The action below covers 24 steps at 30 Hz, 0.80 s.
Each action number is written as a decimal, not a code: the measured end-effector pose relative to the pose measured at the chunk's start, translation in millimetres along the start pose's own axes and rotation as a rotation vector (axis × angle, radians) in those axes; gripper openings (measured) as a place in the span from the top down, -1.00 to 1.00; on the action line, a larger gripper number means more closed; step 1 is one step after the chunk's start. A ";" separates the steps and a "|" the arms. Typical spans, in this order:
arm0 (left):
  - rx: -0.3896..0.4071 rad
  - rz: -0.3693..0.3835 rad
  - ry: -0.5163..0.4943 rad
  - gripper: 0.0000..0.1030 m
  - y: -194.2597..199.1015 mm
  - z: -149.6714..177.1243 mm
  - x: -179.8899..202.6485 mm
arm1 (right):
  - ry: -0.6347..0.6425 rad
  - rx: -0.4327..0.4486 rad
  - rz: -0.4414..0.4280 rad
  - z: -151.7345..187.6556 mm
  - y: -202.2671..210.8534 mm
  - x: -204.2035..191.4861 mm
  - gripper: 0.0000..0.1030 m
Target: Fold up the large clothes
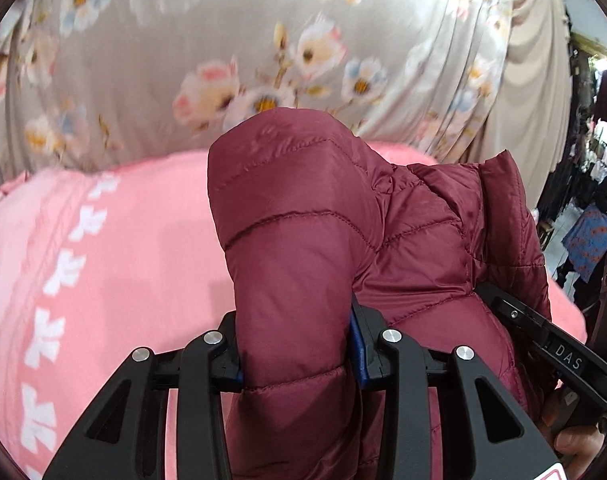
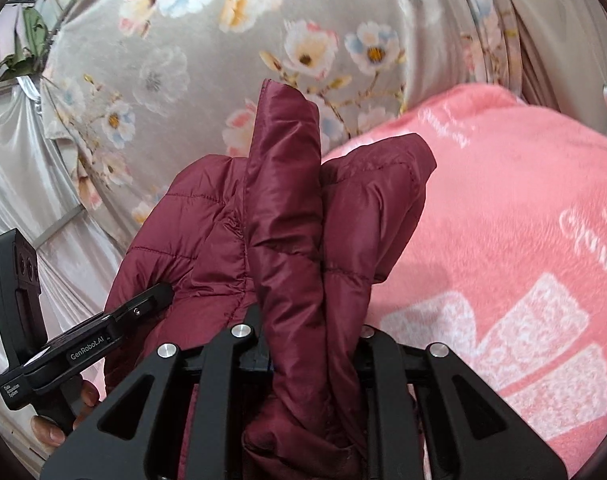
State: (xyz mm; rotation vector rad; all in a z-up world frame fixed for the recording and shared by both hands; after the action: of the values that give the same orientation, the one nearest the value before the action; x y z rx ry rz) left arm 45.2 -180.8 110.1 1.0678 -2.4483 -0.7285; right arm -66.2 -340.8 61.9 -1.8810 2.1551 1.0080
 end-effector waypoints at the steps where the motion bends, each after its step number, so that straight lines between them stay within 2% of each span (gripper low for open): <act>1: 0.022 0.004 -0.002 0.34 6.5 -7.9 -0.5 | 0.013 0.018 -0.003 -6.4 3.3 -7.1 0.69; 8: 0.136 -0.022 -0.005 0.34 36.1 -47.4 -25.6 | 0.098 0.080 -0.035 -41.2 0.4 -58.6 0.69; 15: 0.239 -0.083 0.014 0.34 52.7 -81.1 -88.4 | 0.182 0.116 -0.086 -60.1 -40.5 -122.2 0.68; 20: 0.295 -0.151 -0.007 0.34 49.5 -99.3 -142.9 | 0.261 0.122 -0.135 -68.3 -94.1 -162.9 0.68; 24: 0.298 -0.187 0.018 0.34 21.6 -105.4 -195.3 | 0.296 0.092 -0.161 -65.0 -157.6 -185.4 0.68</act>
State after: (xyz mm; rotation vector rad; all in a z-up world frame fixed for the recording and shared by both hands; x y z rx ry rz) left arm 213.5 -53.5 182.2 1.4214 -2.5190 -0.4101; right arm 141.8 -221.5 139.1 -2.2345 2.1063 0.6226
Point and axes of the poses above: each gripper's, at about its wrist camera, not at the fingertips, and y roughly against the way its jaws point, x to its right, z to its underside, the point moved 6 cm from there along -y, roughly the way its jaws point, and after that the axes turned 1 degree about y, right-handed, at the moved point
